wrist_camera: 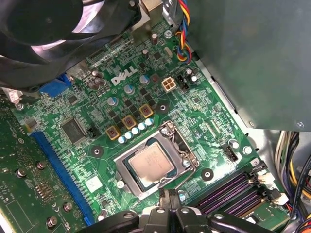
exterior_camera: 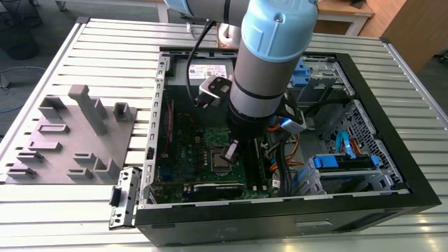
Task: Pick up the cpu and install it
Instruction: 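Install the first cpu locking lever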
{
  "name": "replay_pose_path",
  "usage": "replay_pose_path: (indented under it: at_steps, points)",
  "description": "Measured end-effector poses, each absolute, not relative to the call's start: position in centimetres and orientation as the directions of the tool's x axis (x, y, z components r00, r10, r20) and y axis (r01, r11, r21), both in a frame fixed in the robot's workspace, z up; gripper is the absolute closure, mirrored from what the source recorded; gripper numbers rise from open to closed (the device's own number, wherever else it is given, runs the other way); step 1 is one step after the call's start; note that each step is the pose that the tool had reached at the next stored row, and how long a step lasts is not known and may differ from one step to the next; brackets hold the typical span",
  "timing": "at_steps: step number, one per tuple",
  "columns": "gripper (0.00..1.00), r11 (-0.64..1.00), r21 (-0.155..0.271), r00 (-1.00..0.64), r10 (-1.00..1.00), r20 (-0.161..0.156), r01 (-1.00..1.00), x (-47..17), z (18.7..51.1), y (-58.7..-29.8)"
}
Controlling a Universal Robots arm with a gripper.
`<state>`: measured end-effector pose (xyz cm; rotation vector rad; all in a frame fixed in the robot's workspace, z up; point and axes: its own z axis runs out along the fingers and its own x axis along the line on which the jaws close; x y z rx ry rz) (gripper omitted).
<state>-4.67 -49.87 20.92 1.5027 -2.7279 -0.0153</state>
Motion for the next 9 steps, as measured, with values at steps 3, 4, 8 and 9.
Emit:
replay_pose_path:
  at_steps: [3,4,8,9]
  points:
    - [0.89,0.53,0.022,-0.53,-0.848,0.019,-0.848,-4.67,20.93,-49.93]
    - [0.89,0.527,0.022,-0.527,-0.85,0.019,-0.85,-4.67,20.92,-49.95]
    - [0.89,0.51,0.022,-0.51,-0.86,0.019,-0.86,-4.67,20.92,-50.06]
    - [0.89,0.504,0.022,-0.504,-0.864,0.019,-0.864,-4.67,20.92,-50.1]
